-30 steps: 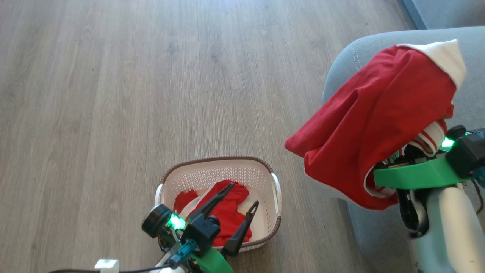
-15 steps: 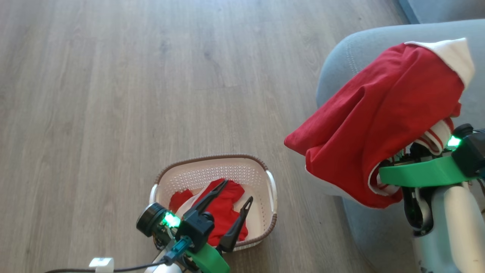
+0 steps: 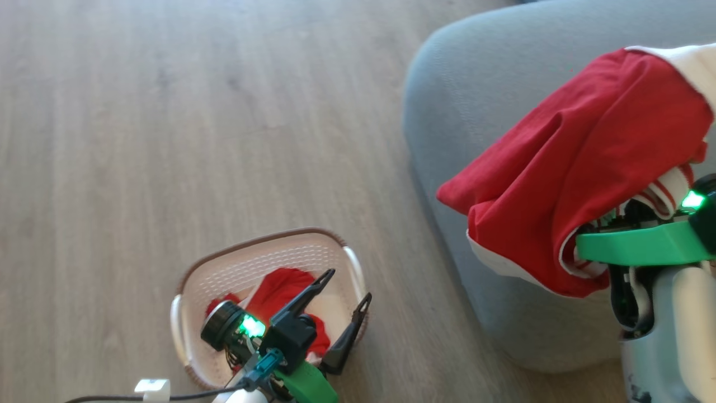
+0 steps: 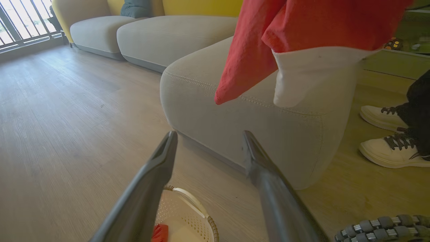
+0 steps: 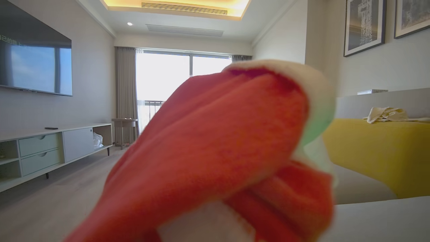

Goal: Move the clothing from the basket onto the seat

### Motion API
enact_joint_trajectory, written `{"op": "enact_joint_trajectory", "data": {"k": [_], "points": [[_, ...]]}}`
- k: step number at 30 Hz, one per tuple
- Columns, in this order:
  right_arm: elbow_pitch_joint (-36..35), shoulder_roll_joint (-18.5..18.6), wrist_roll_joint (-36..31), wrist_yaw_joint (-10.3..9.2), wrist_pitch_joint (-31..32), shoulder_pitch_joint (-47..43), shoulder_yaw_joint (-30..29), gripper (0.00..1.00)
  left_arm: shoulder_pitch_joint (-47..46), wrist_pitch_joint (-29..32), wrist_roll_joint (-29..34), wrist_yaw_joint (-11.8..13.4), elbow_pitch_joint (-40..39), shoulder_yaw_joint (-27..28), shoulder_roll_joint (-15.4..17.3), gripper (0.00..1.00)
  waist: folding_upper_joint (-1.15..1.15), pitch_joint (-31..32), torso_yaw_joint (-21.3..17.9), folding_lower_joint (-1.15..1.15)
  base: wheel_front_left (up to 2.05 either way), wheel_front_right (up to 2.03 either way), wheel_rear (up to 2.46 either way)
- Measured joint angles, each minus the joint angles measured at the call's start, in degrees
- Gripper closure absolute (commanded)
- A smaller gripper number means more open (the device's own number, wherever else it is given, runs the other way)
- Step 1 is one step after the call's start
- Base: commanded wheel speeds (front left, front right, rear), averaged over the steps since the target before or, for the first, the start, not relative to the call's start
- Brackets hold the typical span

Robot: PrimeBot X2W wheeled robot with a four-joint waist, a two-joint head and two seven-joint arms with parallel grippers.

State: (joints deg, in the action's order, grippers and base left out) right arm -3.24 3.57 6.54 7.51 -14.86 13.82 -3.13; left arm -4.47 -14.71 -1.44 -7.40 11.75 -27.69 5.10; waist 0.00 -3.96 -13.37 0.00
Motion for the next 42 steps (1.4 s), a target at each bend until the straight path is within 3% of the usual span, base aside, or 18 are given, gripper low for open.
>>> {"op": "enact_joint_trajectory", "data": {"k": [17,33,42], "points": [[-2.0,-0.1,-0.6,0.00,0.0,0.9,-4.8,1.00,-0.9,0.0,0.4,0.0,-1.7,-0.5,0.4,0.00,0.00,-2.3,-14.7,0.00,0.00,0.00,0.00],[-4.3,-0.6,-0.7,0.00,0.0,0.6,-10.7,1.00,-4.1,0.0,-0.6,0.0,-1.1,-6.3,2.2,0.00,0.00,-4.5,-16.6,0.00,0.00,0.00,0.00],[-3.6,-0.7,-0.6,0.00,0.0,0.6,-11.2,1.00,-4.0,0.0,-0.6,0.0,-1.1,-6.1,2.5,0.00,0.00,-4.9,-16.9,0.00,0.00,0.00,0.00]]}}
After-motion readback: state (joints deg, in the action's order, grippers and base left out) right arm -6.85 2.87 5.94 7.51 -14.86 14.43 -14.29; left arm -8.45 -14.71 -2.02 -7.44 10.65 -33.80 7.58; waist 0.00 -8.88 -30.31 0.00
